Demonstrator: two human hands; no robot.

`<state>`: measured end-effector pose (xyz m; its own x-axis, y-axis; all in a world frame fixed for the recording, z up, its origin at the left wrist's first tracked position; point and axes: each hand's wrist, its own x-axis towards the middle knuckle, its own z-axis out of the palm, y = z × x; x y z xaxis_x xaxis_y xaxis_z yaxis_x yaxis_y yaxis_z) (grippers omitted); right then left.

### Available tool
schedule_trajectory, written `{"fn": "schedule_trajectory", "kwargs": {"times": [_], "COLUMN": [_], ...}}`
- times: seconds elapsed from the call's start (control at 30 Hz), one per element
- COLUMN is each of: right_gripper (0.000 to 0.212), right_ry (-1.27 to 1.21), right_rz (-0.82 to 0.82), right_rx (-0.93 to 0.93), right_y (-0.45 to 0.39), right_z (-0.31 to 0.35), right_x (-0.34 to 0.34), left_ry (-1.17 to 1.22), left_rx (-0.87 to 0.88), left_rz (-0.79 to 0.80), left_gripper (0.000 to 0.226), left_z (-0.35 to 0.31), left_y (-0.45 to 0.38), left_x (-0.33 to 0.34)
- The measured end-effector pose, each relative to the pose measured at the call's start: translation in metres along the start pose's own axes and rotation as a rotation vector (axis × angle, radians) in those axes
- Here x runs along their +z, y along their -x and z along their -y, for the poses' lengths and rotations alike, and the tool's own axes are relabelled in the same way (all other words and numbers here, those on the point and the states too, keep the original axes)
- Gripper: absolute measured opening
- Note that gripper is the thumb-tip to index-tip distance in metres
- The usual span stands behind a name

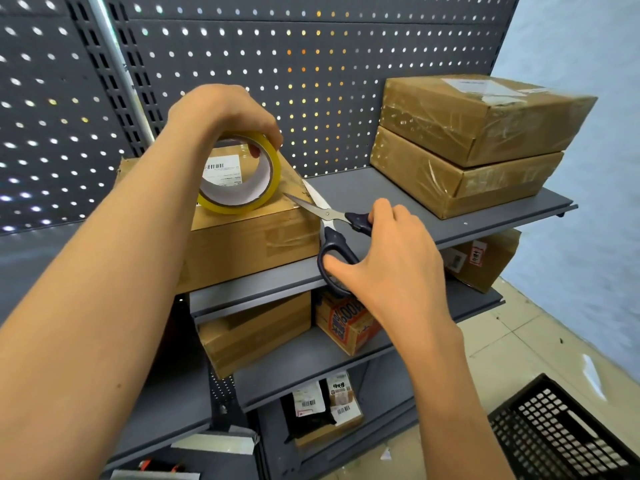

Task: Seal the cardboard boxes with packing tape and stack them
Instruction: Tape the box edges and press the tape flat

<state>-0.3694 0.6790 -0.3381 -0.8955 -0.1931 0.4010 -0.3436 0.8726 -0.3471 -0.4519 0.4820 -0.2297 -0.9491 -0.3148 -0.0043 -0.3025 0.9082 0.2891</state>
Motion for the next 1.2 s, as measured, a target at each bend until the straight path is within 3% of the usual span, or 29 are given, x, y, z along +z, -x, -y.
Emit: {"fn": "schedule_trajectory", "kwargs": {"times": [0.37,1.2], "right_gripper": [0.049,0.028], "right_ry": [0.045,-0.054], "right_rz": [-0.015,-0.011], "right_rx": [0.008,0.066], "right_y": [-0.029,-0.035], "right_z": [0.027,0.044], "right_x": [0.013,0.020], "left_ry": [-0.025,0.077], "left_rx": [-0.010,-0.009], "left_rz": [-0.053,-0.071], "left_gripper": [0.027,0.031], "left_z": [0.002,0.013], "left_y": [0.000,0.017], "left_x": [0.002,-0.004]}}
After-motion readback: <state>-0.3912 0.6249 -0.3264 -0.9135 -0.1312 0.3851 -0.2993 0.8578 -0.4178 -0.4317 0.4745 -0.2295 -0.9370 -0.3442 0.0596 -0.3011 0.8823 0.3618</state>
